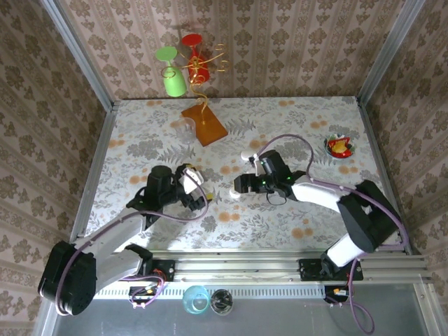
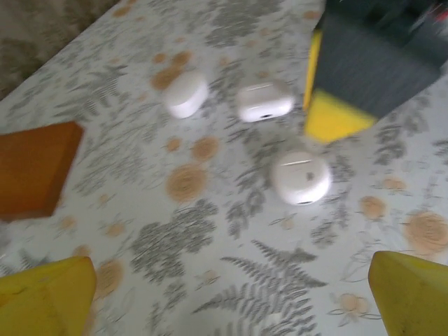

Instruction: Insert wireless bluetooth earbuds into charging case

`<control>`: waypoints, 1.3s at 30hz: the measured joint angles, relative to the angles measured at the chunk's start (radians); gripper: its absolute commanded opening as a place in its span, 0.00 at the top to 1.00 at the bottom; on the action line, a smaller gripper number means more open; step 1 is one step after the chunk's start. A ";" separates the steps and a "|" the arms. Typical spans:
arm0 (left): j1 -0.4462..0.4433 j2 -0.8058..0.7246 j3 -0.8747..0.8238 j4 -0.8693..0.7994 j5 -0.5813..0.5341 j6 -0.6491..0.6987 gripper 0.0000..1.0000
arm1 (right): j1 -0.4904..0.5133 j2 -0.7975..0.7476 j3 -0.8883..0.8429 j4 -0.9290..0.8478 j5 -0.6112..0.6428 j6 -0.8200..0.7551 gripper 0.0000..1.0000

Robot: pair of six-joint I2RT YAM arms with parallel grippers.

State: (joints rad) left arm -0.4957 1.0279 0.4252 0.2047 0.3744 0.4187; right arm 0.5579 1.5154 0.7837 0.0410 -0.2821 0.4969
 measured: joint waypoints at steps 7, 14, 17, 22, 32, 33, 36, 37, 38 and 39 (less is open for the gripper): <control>0.146 -0.029 -0.083 0.171 -0.138 -0.081 0.00 | -0.057 -0.225 -0.018 -0.006 0.201 -0.146 0.04; 0.281 0.012 -0.151 0.340 -0.241 -0.137 0.00 | -0.161 -0.330 -0.097 0.072 0.490 -0.386 0.00; 0.316 0.065 -0.183 0.452 -0.263 -0.164 0.00 | -0.225 -0.308 -0.163 0.190 0.600 -0.478 0.00; 0.368 0.211 -0.197 0.610 -0.312 -0.209 0.00 | -0.348 -0.201 -0.275 0.368 0.631 -0.522 0.00; 0.491 0.529 -0.175 0.861 -0.318 -0.311 0.00 | -0.500 -0.031 -0.348 0.647 0.472 -0.504 0.00; 0.491 0.535 -0.161 0.844 -0.319 -0.315 0.00 | -0.513 -0.015 -0.349 0.668 0.448 -0.498 0.00; 0.491 0.534 -0.087 0.771 -0.316 -0.323 0.00 | -0.540 0.007 -0.354 0.704 0.392 -0.486 0.00; 0.491 0.534 -0.065 0.762 -0.319 -0.327 0.00 | -0.543 0.007 -0.355 0.711 0.380 -0.484 0.00; 0.491 0.534 -0.048 0.761 -0.322 -0.330 0.00 | -0.546 0.007 -0.355 0.721 0.373 -0.481 0.00; 0.491 0.533 -0.038 0.760 -0.324 -0.335 0.00 | -0.548 0.007 -0.355 0.729 0.364 -0.476 0.00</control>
State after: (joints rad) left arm -0.0048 1.5612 0.3874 0.9646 0.0505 0.0841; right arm 0.0097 1.5227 0.4286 0.7696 0.0818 0.0208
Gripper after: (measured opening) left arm 0.999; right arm 0.999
